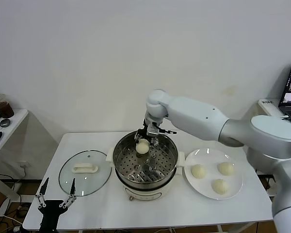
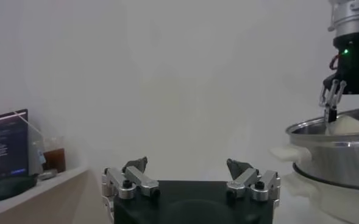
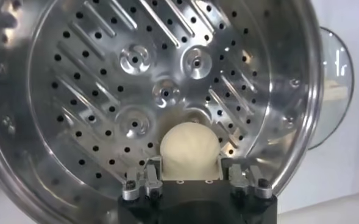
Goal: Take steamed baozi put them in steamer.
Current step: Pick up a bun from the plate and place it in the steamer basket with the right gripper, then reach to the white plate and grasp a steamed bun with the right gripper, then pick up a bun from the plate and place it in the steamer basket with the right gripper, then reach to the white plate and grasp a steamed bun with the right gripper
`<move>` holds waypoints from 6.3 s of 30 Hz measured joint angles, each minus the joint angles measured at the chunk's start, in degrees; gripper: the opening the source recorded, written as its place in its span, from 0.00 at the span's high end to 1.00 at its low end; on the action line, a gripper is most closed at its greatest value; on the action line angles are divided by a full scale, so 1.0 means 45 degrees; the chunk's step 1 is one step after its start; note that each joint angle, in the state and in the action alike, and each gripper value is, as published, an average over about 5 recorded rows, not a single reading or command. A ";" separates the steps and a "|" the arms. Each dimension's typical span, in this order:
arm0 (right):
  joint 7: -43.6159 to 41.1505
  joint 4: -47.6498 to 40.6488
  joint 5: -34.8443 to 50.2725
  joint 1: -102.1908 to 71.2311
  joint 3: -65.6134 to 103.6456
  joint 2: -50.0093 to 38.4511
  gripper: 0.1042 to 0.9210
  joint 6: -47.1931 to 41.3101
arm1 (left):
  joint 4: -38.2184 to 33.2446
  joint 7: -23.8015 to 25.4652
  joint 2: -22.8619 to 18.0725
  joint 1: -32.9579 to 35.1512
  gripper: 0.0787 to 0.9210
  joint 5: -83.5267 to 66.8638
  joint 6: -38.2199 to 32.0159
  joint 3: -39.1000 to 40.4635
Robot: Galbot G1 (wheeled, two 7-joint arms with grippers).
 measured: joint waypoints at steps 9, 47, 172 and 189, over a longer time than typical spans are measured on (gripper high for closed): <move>0.0081 0.0418 0.0115 0.0166 0.0150 -0.0320 0.13 -0.0059 | 0.0007 -0.0024 -0.0053 -0.0036 0.12 -0.0008 -0.0008 -0.0005; -0.1911 0.6888 0.4627 -0.0704 0.0670 -0.9958 0.12 -1.2229 | -0.0074 0.0328 0.0627 -0.0366 0.12 0.0008 0.1353 -0.0021; 0.2424 0.3519 1.1746 0.1499 -0.2638 0.0611 0.26 -1.8275 | 0.1088 -0.0016 0.0676 -0.1435 0.12 0.0907 0.0549 -0.0612; -0.0333 0.5752 1.1002 0.3765 -0.2699 -0.2373 0.12 -1.7156 | 0.1158 0.0044 0.0824 -0.1572 0.12 0.0835 0.0534 -0.0539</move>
